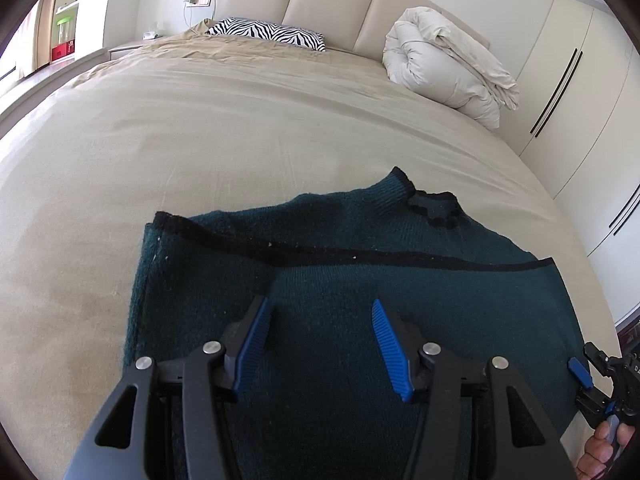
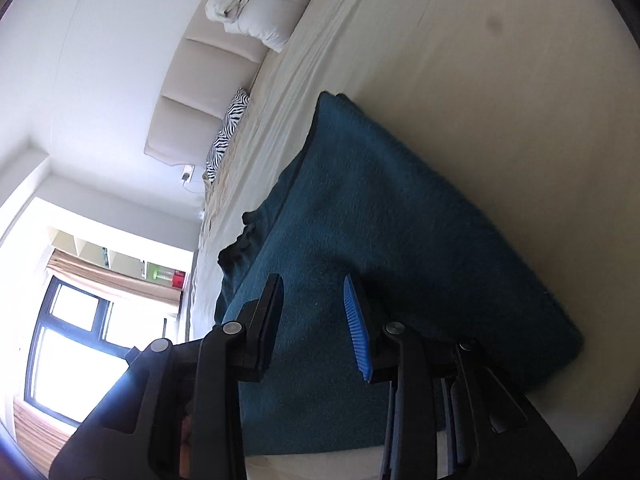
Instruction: Fold small clothes
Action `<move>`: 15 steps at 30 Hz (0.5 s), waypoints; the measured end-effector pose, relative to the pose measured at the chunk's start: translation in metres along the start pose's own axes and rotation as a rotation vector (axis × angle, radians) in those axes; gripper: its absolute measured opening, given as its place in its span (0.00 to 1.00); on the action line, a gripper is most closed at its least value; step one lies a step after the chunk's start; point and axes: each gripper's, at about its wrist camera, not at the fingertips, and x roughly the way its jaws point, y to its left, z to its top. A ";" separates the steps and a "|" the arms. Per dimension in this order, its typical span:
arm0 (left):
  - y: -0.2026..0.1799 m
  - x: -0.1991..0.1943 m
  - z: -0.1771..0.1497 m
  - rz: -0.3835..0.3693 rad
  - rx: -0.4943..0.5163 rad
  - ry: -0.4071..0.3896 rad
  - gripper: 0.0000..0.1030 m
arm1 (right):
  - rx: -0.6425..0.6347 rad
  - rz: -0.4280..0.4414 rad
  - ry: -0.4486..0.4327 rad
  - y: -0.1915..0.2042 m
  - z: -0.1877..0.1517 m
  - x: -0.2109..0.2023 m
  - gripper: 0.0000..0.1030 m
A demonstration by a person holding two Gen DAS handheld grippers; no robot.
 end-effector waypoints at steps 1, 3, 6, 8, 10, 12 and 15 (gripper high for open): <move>-0.006 -0.013 -0.006 -0.025 0.000 -0.003 0.54 | 0.000 0.009 -0.011 0.001 0.001 -0.009 0.30; -0.021 -0.043 -0.024 -0.075 -0.002 -0.015 0.55 | -0.024 0.033 0.007 0.010 -0.006 -0.016 0.30; -0.045 -0.067 -0.057 -0.135 0.006 0.016 0.63 | -0.074 0.080 0.082 0.036 -0.030 -0.006 0.30; -0.057 -0.069 -0.077 -0.154 0.021 0.048 0.63 | -0.108 0.110 0.144 0.059 -0.054 0.018 0.30; -0.065 -0.060 -0.091 -0.113 0.069 0.081 0.63 | -0.137 0.131 0.215 0.075 -0.076 0.036 0.30; -0.058 -0.046 -0.099 -0.074 0.057 0.125 0.62 | -0.155 0.120 0.277 0.078 -0.092 0.049 0.30; -0.051 -0.044 -0.099 -0.053 0.077 0.120 0.51 | -0.102 0.064 0.297 0.056 -0.095 0.060 0.30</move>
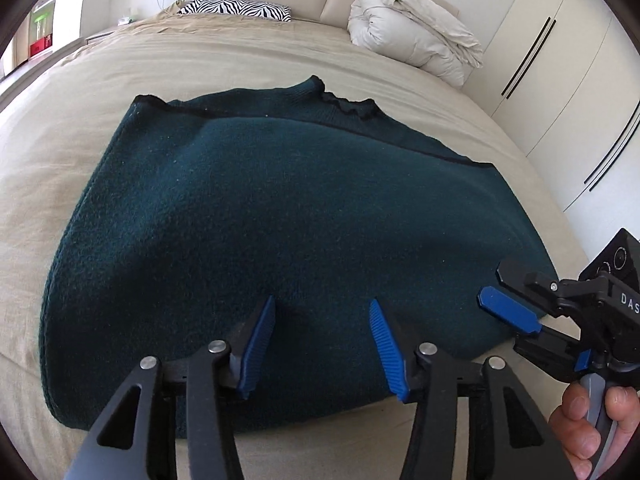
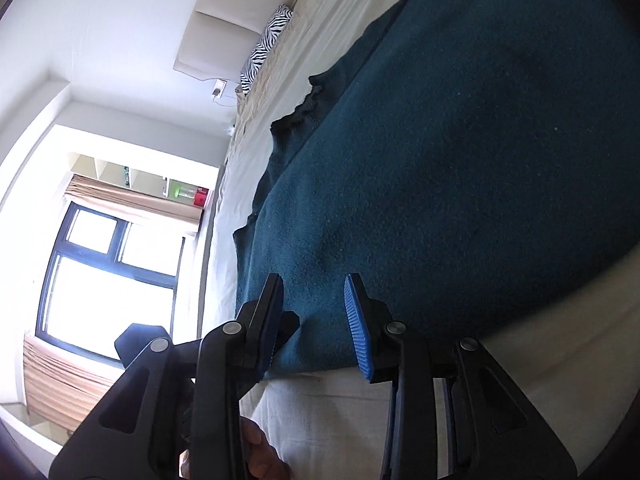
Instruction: Fold small clothes
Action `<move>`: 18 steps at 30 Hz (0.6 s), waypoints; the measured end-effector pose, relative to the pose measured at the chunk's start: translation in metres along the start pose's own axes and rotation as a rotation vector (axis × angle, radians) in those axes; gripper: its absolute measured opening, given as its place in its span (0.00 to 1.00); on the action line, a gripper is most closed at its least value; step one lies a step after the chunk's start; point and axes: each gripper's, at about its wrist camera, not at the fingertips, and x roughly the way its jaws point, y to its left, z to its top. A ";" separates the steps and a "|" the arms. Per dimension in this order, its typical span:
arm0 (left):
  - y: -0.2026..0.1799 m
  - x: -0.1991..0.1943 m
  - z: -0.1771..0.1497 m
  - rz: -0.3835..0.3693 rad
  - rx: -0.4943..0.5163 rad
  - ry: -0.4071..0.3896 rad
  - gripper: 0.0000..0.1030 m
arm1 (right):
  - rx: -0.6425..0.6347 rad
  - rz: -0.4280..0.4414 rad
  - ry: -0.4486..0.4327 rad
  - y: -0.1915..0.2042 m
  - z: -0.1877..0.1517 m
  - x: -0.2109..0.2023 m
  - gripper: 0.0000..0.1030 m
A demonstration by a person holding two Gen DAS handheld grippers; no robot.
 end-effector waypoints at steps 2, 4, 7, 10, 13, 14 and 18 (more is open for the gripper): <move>0.000 0.000 -0.001 -0.001 0.027 0.003 0.51 | 0.055 0.016 -0.036 -0.023 0.004 -0.009 0.29; 0.001 0.001 -0.002 0.002 0.044 -0.002 0.51 | 0.110 0.051 -0.076 -0.041 0.009 -0.023 0.29; 0.001 0.001 -0.005 0.013 0.057 -0.013 0.51 | 0.125 0.009 -0.153 -0.055 0.020 -0.053 0.29; 0.000 0.001 -0.005 0.020 0.062 -0.018 0.51 | 0.147 -0.039 -0.224 -0.069 0.033 -0.083 0.29; 0.001 0.001 -0.006 0.012 0.060 -0.020 0.51 | 0.171 -0.078 -0.299 -0.083 0.038 -0.117 0.29; 0.001 0.001 -0.006 0.011 0.060 -0.020 0.51 | 0.180 -0.081 -0.316 -0.087 0.039 -0.126 0.29; 0.003 -0.001 -0.006 0.000 0.056 -0.024 0.50 | 0.173 -0.113 -0.357 -0.090 0.030 -0.150 0.30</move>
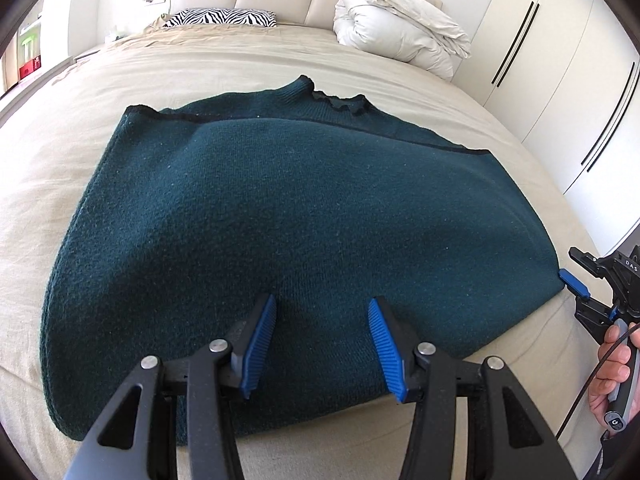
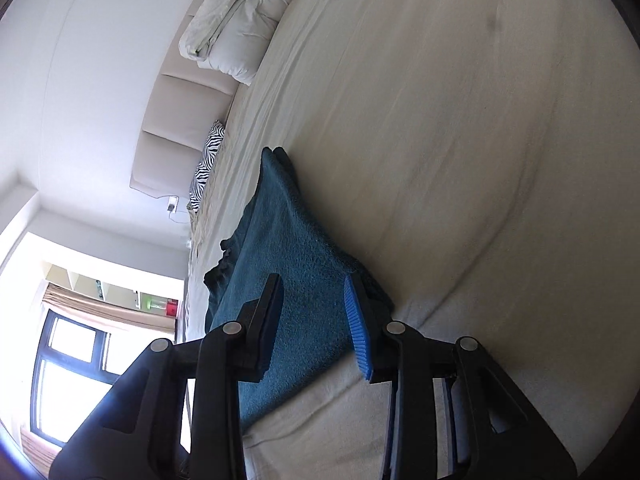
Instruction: Fold small clothes
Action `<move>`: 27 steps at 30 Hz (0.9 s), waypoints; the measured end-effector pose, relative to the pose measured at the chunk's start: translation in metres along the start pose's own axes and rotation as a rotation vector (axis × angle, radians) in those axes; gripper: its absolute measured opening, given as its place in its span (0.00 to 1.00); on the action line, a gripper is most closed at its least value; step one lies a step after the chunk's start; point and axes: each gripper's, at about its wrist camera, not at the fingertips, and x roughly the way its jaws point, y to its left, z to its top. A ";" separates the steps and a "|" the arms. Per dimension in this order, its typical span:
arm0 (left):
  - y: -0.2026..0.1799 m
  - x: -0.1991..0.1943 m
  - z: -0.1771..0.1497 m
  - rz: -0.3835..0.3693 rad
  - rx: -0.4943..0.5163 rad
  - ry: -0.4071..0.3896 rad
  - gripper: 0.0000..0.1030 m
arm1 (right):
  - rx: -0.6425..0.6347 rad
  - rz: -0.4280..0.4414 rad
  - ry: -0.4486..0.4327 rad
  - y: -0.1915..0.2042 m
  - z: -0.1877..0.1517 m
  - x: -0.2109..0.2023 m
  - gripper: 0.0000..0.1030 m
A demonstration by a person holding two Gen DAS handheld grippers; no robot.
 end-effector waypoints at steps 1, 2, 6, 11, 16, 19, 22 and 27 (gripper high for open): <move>0.002 -0.002 0.000 -0.015 -0.008 -0.001 0.51 | -0.004 0.001 0.000 0.000 -0.002 -0.005 0.30; 0.005 -0.004 0.001 -0.037 -0.025 0.001 0.51 | -0.010 -0.001 0.000 0.000 -0.002 -0.011 0.30; 0.030 -0.040 0.005 -0.073 -0.131 -0.049 0.54 | -0.077 -0.013 -0.007 0.012 -0.006 -0.034 0.52; 0.082 -0.087 0.014 -0.014 -0.223 -0.163 0.64 | -0.195 0.038 0.007 0.060 -0.019 -0.036 0.63; 0.139 -0.071 0.019 -0.065 -0.391 -0.089 0.64 | -0.324 0.094 0.129 0.121 -0.048 0.002 0.63; 0.159 -0.058 0.013 -0.100 -0.451 -0.035 0.64 | -0.372 0.119 0.189 0.154 -0.067 0.028 0.63; 0.166 -0.052 0.012 -0.166 -0.486 -0.016 0.64 | -0.416 0.138 0.257 0.176 -0.083 0.046 0.63; 0.168 -0.040 0.015 -0.311 -0.546 0.050 0.64 | -0.443 0.165 0.341 0.205 -0.103 0.078 0.63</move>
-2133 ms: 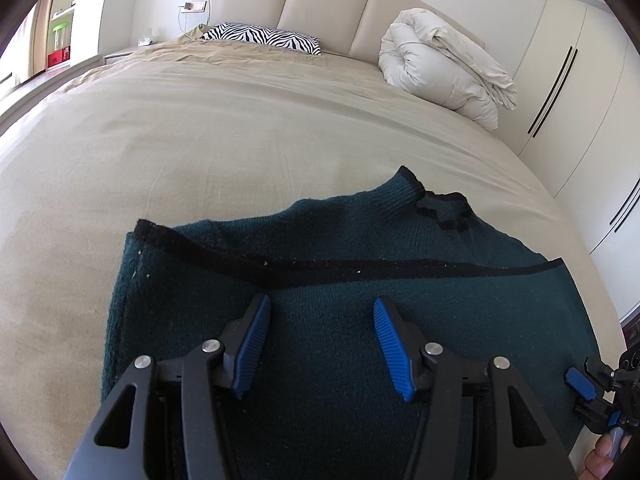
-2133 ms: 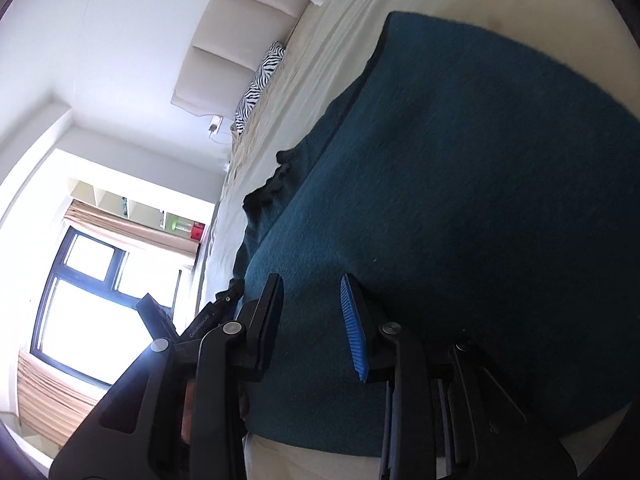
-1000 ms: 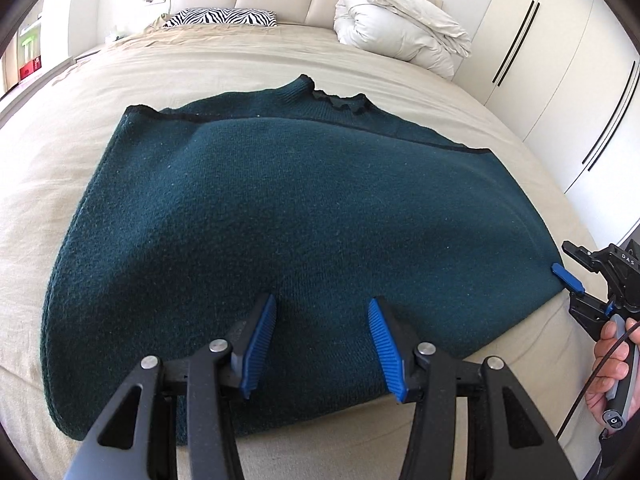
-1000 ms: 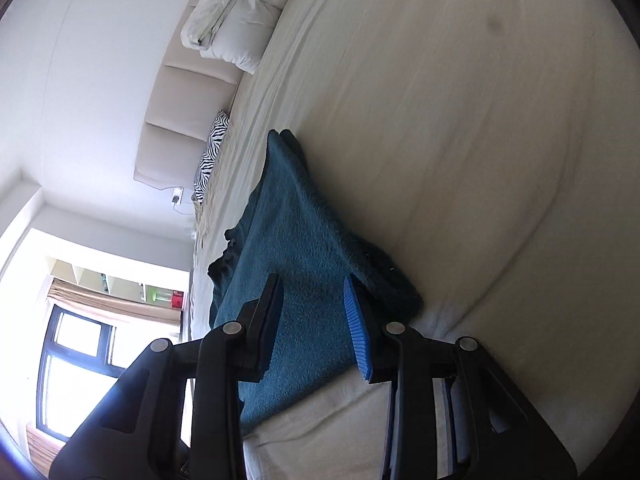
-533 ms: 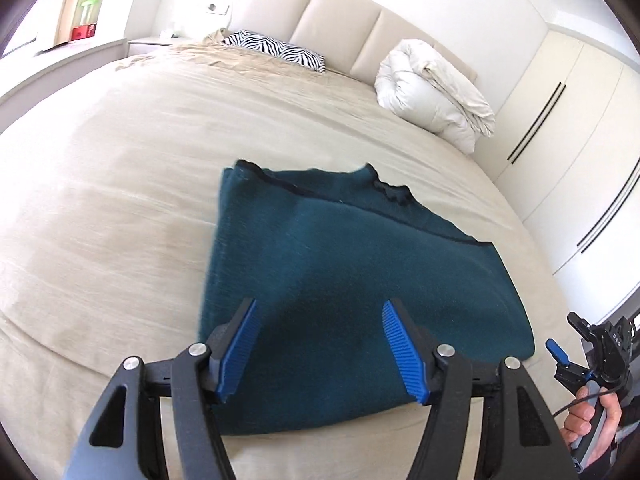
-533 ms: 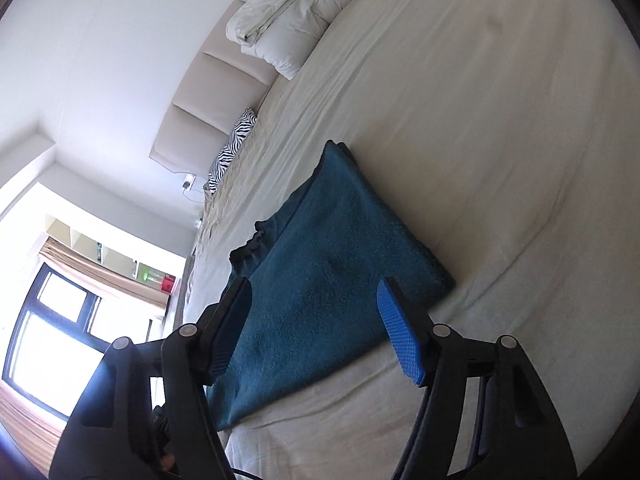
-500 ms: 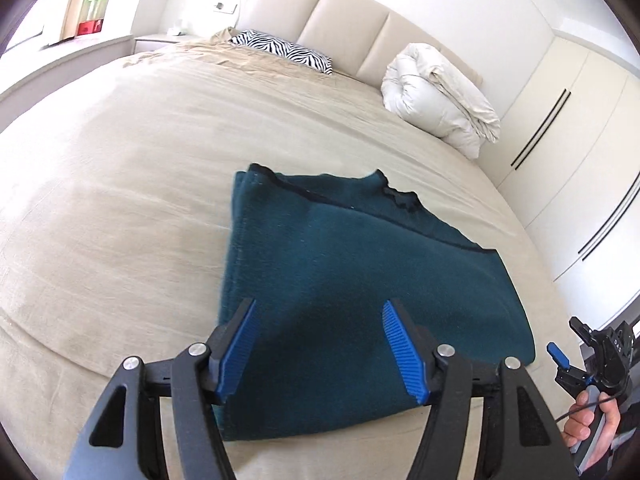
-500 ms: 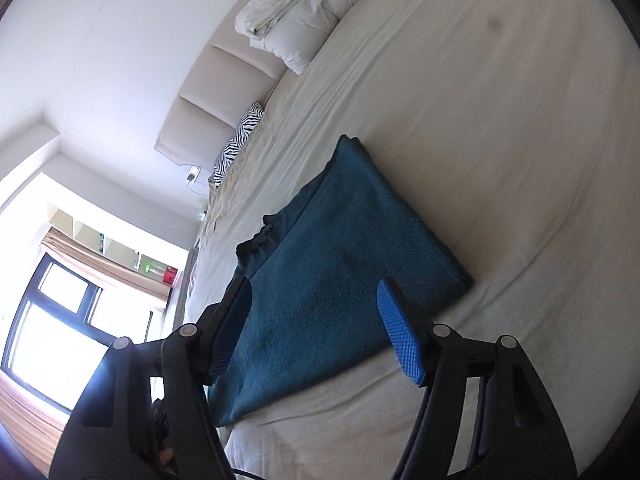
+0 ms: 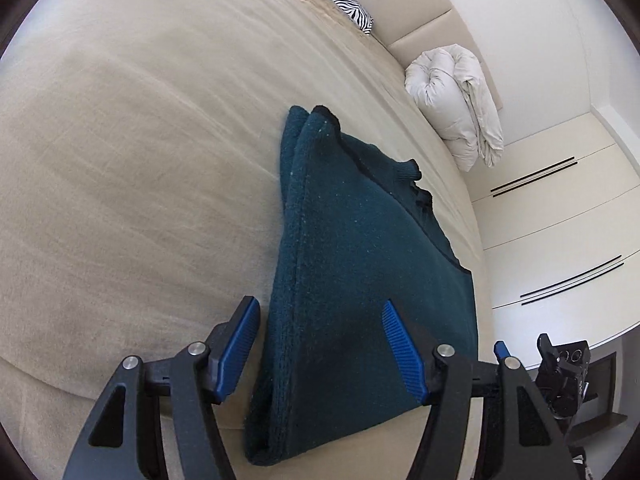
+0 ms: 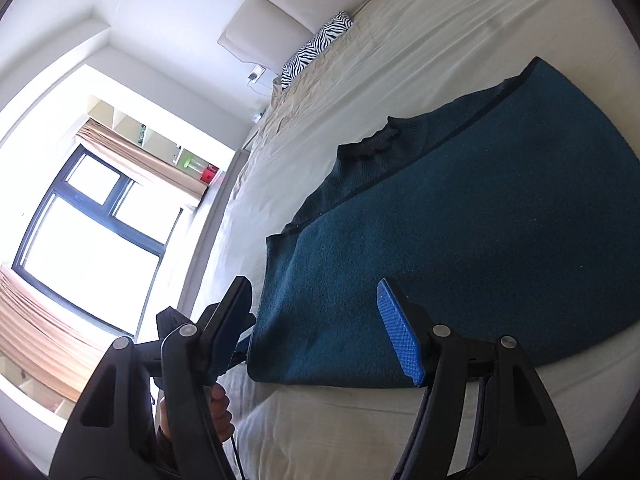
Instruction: Fold small clothes
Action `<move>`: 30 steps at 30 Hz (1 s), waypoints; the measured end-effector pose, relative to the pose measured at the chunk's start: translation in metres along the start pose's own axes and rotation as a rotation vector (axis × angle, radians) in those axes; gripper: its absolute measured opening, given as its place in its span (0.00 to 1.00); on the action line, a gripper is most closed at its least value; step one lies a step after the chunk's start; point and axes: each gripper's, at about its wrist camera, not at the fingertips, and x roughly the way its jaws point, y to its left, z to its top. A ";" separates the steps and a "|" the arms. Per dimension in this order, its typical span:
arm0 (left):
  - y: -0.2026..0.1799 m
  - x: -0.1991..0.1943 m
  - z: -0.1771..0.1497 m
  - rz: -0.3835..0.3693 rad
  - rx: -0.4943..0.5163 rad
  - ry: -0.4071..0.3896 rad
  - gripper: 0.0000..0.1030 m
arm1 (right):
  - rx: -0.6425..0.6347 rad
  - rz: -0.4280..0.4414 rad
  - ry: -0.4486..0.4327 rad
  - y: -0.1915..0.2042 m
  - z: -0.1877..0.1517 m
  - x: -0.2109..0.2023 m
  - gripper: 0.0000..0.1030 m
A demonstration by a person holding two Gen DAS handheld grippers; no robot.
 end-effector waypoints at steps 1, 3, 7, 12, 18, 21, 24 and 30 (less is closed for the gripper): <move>-0.001 0.003 0.001 -0.007 -0.003 0.019 0.64 | 0.008 0.008 0.009 0.002 0.002 0.007 0.63; -0.005 0.008 0.002 -0.014 0.006 0.062 0.64 | 0.021 0.031 0.027 0.007 0.006 0.021 0.63; -0.003 0.014 0.005 -0.080 -0.041 0.125 0.65 | 0.035 0.060 0.071 0.015 0.012 0.042 0.63; -0.002 0.016 0.006 -0.097 -0.059 0.152 0.56 | 0.039 0.067 0.134 0.023 0.015 0.079 0.63; 0.006 0.025 0.001 -0.098 -0.087 0.160 0.17 | 0.042 0.061 0.237 0.029 0.018 0.137 0.63; 0.011 0.022 -0.001 -0.113 -0.099 0.145 0.16 | 0.055 0.019 0.264 0.021 0.020 0.161 0.63; 0.010 0.019 -0.001 -0.116 -0.097 0.132 0.15 | 0.100 -0.004 0.296 0.003 0.018 0.180 0.61; -0.014 0.010 0.001 -0.110 -0.029 0.107 0.14 | 0.059 0.015 0.280 0.004 0.014 0.182 0.61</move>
